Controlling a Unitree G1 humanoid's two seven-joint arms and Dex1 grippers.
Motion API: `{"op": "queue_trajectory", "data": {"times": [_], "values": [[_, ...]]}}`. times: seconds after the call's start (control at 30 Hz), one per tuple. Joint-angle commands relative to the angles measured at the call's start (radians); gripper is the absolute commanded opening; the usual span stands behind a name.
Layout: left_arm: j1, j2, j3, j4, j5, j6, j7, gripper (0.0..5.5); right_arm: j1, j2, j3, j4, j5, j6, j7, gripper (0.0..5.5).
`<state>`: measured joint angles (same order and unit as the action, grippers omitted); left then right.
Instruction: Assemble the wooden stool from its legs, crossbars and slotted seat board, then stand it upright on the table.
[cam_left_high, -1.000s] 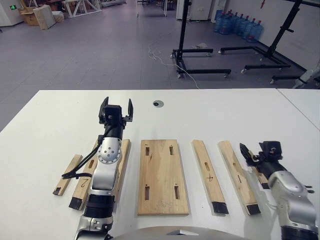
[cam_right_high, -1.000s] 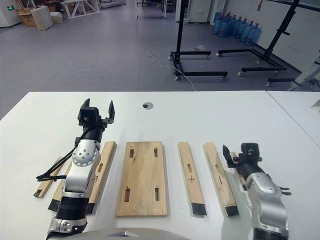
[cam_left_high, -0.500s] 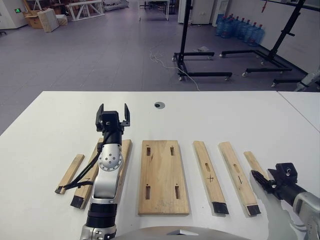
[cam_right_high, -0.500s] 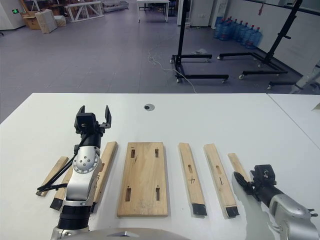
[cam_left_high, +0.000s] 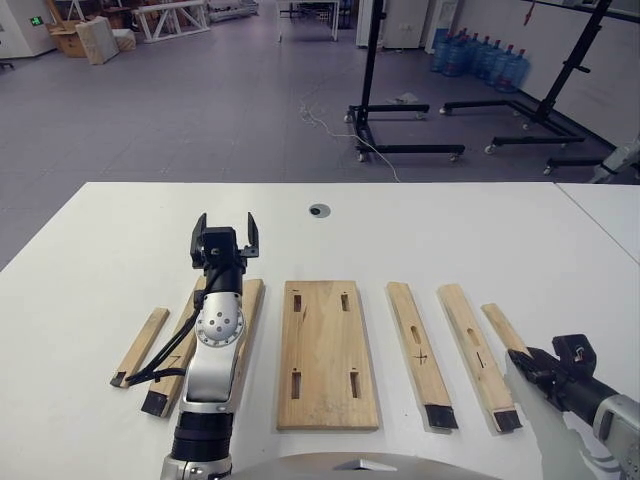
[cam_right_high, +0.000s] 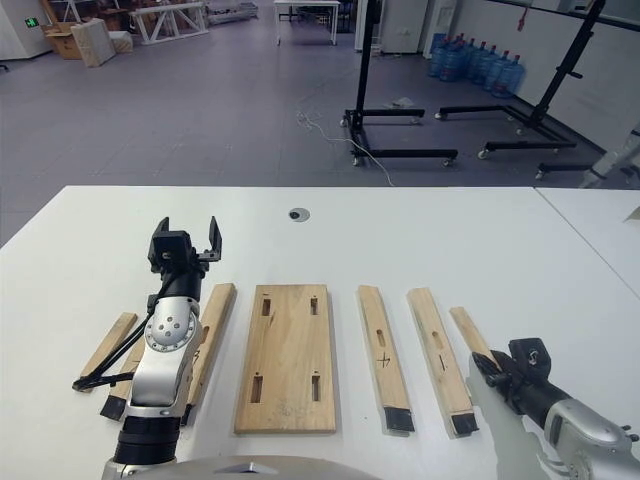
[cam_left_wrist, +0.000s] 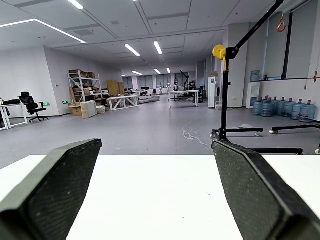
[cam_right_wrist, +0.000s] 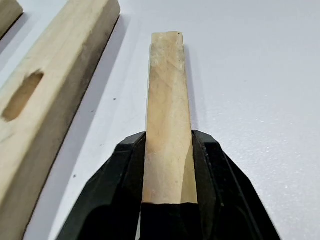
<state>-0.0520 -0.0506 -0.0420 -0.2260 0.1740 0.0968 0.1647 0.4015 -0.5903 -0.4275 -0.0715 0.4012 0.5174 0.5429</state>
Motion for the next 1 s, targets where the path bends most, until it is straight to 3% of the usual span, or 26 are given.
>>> {"op": "queue_trajectory", "data": {"times": [0.03,0.27,0.47,0.63,0.77,1.0], "values": [[-0.021,0.009,0.009,-0.003,-0.013,0.018,-0.018,4.08,-0.064,0.053,0.067,0.135,-0.041,0.079,-0.072,1.28],[-0.057,0.036,0.016,0.027,-0.028,0.026,-0.062,4.08,-0.463,0.123,0.024,0.237,0.018,0.038,-0.216,1.28],[-0.128,0.052,0.069,0.086,-0.169,0.039,-0.165,4.08,-0.748,0.265,0.159,0.081,0.011,-0.015,-0.280,1.28],[-0.199,0.042,0.123,0.109,-0.372,0.107,-0.283,4.08,-0.770,0.343,0.343,-0.038,-0.068,-0.138,-0.238,1.28],[-0.188,0.035,0.179,0.039,-0.729,0.307,-0.458,4.08,-0.759,0.425,0.516,-0.059,-0.138,-0.270,-0.184,1.28],[-0.195,0.084,0.248,-0.015,-1.116,0.537,-0.583,4.08,-0.813,0.463,0.636,0.000,-0.229,-0.412,-0.112,1.28]]}}
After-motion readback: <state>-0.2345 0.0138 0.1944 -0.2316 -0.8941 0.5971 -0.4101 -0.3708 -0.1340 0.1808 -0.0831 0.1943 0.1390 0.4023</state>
